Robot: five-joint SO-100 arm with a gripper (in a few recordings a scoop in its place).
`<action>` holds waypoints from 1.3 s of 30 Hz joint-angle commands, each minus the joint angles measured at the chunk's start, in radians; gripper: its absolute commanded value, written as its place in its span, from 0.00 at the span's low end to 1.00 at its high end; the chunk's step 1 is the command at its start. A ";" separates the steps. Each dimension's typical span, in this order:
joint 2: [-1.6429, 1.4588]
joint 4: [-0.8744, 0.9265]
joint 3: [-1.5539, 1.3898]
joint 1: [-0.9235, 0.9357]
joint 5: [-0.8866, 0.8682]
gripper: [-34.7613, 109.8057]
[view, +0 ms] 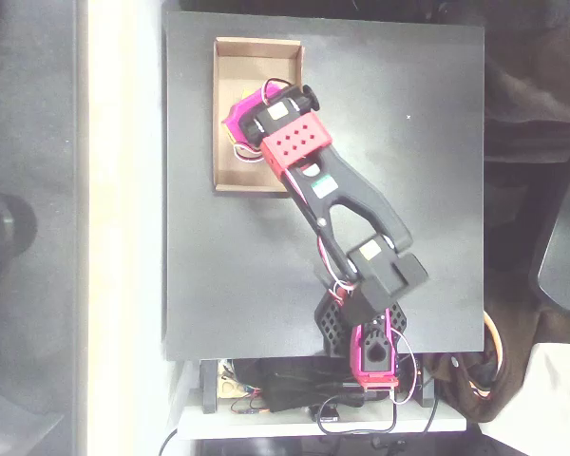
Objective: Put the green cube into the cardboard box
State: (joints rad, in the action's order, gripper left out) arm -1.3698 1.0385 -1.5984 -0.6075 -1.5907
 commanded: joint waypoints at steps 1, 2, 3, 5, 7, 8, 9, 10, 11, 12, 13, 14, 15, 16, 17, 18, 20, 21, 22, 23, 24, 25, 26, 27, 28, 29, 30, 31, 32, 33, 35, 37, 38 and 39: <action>-0.135 0.008 0.015 -0.020 -0.006 0.47; -0.161 0.008 0.015 -0.020 -0.006 0.47; -0.187 0.006 0.015 -0.020 -0.006 0.47; -0.239 0.006 0.015 -0.015 -0.006 0.47; -0.299 0.006 0.015 -0.008 -0.006 0.47; -0.331 0.006 0.015 -0.008 -0.006 0.47; -0.365 0.006 0.015 -0.005 -0.006 0.47; -0.399 0.006 0.015 -0.002 -0.006 0.47; -0.437 0.006 0.015 0.000 -0.006 0.47; -0.477 0.006 0.015 0.002 -0.006 0.47; -0.518 0.006 0.012 0.005 -0.006 0.47; -0.558 0.006 0.008 0.018 -0.006 0.47; -0.600 0.006 0.005 0.035 -0.006 0.47; -0.638 0.006 0.002 0.051 -0.006 0.47; -0.675 0.008 0.000 0.063 -0.006 0.47; -0.706 0.008 0.000 0.075 -0.006 0.47; -0.756 0.008 0.000 0.098 -0.006 0.47; -0.779 0.008 0.000 0.115 -0.006 0.47; -0.801 0.008 0.000 0.130 -0.006 0.47; -0.821 0.008 0.000 0.146 -0.006 0.47; -0.839 0.008 0.000 0.163 -0.006 0.47; -0.856 0.008 0.000 0.179 -0.006 0.47; -0.873 0.009 0.000 0.196 -0.006 0.47; -0.890 0.014 0.000 0.215 -0.006 0.47; -0.905 0.018 0.000 0.235 -0.006 0.47; -0.923 0.020 0.000 0.259 -0.006 0.46; -0.942 0.020 -0.002 0.282 -0.006 0.46; -0.956 0.021 -0.002 0.304 -0.006 0.46; -0.969 0.021 -0.003 0.327 -0.006 0.46; -0.980 0.023 -0.003 0.350 -0.006 0.46; -0.996 0.023 -0.003 0.393 -0.008 0.45; -1.006 0.023 -0.003 0.439 -0.015 0.43; -1.011 0.023 -0.005 0.462 -0.015 0.41; -1.014 0.023 -0.012 0.483 -0.015 0.40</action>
State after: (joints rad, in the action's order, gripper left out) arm -2.3455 1.0446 -1.5999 -0.1611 -1.5923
